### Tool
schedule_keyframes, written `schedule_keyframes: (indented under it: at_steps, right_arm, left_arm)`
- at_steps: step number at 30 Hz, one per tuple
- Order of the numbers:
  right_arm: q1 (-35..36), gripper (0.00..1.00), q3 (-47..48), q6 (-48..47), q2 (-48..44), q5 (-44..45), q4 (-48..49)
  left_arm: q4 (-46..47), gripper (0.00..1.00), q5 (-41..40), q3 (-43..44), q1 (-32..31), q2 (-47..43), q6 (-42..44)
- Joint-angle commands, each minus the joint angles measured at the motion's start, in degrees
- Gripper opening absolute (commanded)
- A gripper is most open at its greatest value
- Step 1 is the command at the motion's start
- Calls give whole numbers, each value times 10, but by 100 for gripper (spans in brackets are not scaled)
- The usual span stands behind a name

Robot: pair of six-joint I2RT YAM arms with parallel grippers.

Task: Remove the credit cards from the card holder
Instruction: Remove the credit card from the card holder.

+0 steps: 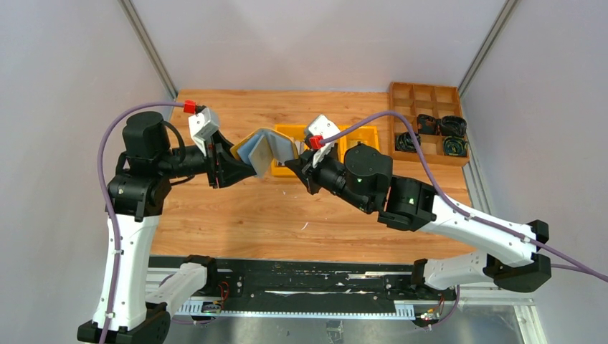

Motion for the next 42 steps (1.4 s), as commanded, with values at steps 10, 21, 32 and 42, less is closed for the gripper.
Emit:
schedule_keyframes:
  at_steps: [10,21,32,42]
  right_arm:
    - [-12,0,-19,2,-34,-43,36]
    - [-15,0,7,0,-26,-58,9]
    - [-52,0,-6,43,-33,-180,15]
    - [-236,20,-115,223,-52,-526,167]
  left_arm:
    - [-19,41,62,19,-2,-13,21]
    - [-33,74,39,-10,-2,-30,23]
    - [-31,29,-8,36,-2,14,-3]
    - [-30,4,65,48,-2,32,-51]
